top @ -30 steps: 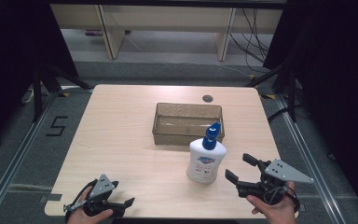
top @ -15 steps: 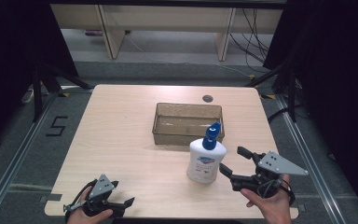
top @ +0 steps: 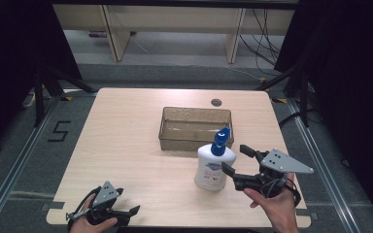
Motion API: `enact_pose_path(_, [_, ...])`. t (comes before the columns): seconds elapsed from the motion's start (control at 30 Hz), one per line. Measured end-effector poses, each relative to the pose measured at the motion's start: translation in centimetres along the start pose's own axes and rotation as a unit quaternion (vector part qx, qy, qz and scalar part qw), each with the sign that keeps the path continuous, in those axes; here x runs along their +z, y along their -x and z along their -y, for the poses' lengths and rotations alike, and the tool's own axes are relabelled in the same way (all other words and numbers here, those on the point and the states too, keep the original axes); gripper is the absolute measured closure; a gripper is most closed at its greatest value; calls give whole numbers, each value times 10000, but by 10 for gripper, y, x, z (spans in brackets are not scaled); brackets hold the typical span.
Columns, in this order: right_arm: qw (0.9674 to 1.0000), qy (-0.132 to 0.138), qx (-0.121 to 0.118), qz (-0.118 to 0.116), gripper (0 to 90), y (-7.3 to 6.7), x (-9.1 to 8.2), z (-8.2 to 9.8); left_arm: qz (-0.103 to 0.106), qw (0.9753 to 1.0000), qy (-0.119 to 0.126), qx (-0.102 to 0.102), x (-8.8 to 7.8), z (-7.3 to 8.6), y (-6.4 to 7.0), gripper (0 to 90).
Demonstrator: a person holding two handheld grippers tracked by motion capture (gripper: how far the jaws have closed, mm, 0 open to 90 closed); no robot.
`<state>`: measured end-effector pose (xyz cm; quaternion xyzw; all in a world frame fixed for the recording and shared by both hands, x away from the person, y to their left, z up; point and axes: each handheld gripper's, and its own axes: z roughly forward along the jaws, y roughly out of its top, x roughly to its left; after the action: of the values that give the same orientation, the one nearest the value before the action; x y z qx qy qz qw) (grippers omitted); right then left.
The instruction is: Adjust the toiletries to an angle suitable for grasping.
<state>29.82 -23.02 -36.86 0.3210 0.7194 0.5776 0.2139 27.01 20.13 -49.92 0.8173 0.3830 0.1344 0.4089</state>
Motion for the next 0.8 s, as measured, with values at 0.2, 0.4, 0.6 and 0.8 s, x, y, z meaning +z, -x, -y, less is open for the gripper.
enact_pose_path(0.2, [10000, -35, -32, -14, 206, -1, 9, -4, -24, 10000, 44, -5, 0, 0, 0, 149])
enact_pose_path(0.4, [10000, -11, -79, -34, 217, -2, 13, -7, -32, 10000, 39, -18, 0, 0, 0, 149])
enact_pose_path(0.6, [9997, 21, -229, -45, 230, 1, 18, -10, -26, 10000, 34, -14, 0, 0, 0, 149])
enact_pose_path(0.8, [9998, 26, -149, -106, 244, -1, 21, -11, -21, 10000, 46, -11, 0, 0, 0, 149])
